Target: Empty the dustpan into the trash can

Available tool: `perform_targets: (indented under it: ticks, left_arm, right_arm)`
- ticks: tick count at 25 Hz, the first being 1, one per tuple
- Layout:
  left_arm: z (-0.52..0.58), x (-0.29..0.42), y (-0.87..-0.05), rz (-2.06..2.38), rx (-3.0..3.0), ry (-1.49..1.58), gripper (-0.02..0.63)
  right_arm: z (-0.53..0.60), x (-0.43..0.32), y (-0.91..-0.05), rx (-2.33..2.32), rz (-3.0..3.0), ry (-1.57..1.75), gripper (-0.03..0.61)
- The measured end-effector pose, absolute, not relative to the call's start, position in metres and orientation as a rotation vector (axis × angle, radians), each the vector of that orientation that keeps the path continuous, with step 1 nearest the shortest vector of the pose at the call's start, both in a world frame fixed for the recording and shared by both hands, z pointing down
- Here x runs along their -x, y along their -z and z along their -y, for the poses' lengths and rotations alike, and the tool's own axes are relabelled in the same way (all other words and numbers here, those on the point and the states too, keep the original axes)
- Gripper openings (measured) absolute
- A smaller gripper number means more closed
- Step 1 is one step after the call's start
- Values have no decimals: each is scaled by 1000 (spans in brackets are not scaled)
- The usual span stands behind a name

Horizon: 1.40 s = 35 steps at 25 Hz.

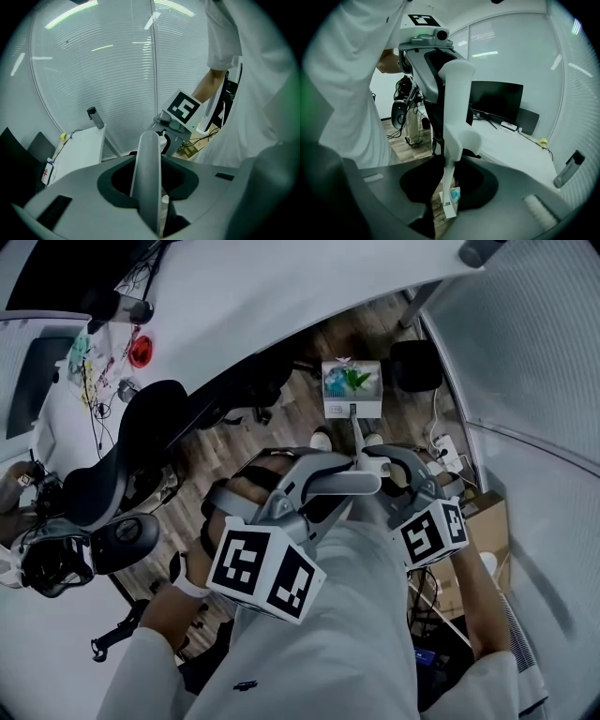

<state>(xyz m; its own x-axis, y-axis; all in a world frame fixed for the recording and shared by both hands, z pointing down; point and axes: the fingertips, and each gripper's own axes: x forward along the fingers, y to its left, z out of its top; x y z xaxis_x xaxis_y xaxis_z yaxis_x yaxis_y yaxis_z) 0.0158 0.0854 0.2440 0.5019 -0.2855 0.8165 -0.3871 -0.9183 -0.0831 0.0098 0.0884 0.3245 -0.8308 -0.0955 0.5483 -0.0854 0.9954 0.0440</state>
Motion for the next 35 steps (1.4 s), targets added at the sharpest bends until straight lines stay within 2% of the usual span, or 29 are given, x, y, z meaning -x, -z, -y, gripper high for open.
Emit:
perform_targets:
  ticks: [12,27,35]
  left_arm:
    - [-68,-52,-198,585,-2748,-1374,114]
    - [-47,-95,-191,574,-2852,-1303,114]
    - [-33,-109,-193,617,-2874,-1125,114]
  right_arm:
    - [-67,-42,-280,-233,2550,88,89]
    - [-42,-92,-272,-325,2460,151,91]
    - [-27,-112,-275,-270,2389,167,90]
